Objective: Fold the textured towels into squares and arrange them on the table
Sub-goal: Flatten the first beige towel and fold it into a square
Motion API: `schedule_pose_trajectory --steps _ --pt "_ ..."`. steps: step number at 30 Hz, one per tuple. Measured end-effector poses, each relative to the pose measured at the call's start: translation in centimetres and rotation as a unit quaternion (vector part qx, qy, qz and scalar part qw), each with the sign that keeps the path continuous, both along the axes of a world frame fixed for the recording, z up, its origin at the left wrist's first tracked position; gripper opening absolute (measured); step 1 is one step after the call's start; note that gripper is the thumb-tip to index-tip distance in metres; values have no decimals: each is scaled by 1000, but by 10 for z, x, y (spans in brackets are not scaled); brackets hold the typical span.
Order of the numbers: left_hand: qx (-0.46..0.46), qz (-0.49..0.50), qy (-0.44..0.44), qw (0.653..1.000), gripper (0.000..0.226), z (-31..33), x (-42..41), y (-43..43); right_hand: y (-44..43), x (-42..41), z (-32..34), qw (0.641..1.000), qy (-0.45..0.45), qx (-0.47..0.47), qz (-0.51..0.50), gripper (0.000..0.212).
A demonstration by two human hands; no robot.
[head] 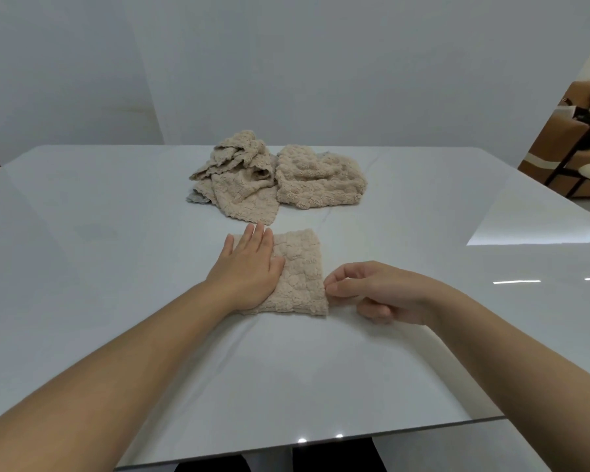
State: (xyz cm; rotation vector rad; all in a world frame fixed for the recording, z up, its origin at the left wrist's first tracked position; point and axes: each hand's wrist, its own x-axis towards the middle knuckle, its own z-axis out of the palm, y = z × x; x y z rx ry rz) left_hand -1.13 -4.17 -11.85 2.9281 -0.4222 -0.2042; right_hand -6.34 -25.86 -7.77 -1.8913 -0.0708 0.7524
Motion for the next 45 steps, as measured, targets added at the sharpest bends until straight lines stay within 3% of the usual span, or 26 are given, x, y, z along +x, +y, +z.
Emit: schedule_pose_trajectory --steps 5,6,8,10,13,15,22,25,27,29,31,34,36,39,41,45 --pt "-13 5 -23 1000 62 1 -4 -1 8 8 7 991 -71 -100 -50 15" --pt "-34 6 -29 999 62 3 -5 0 11 12 7 977 -133 -147 -78 14" --pt "-78 11 -56 995 60 9 -6 4 19 20 3 907 -306 -266 -112 18" --pt "-87 10 -79 993 59 14 -7 8 36 27 -2 862 -405 -296 -73 37" --pt "-54 1 -58 997 59 11 -14 8 60 33 -18 846 -392 -353 74 57" --pt "-33 -5 -40 999 59 2 -17 7 63 36 -32 837 -362 -394 112 59" --pt "-56 -22 -38 997 62 -5 -15 11 61 38 -41 841 -342 -404 108 60" --pt "-104 -100 -30 989 84 -4 -20 34 57 43 -32 863 -343 -361 82 58" --pt "-52 -162 -52 984 100 -3 -22 57 52 47 -24 869 -365 -333 44 52" --pt "-28 -146 -87 985 109 -2 -19 81 48 44 -15 847 -395 -357 -1 45" --pt "-44 -79 -109 990 110 2 -15 99 43 35 -10 793 -431 -428 -49 36" --pt "-88 8 -125 988 82 12 -19 94 42 25 -2 740 -475 -471 -73 35" --pt "-116 22 -128 985 75 20 -26 67 49 28 -1 769 -471 -431 -40 39" --pt "-75 11 -87 993 63 13 -33 22 65 28 -15 829 -399 -384 77 55" --pt "-33 32 -45 998 62 3 -37 8 67 26 -29 835 -371 -389 122 59" --pt "-22 46 -39 998 64 -8 -39 8 65 28 -40 843 -349 -393 116 59"
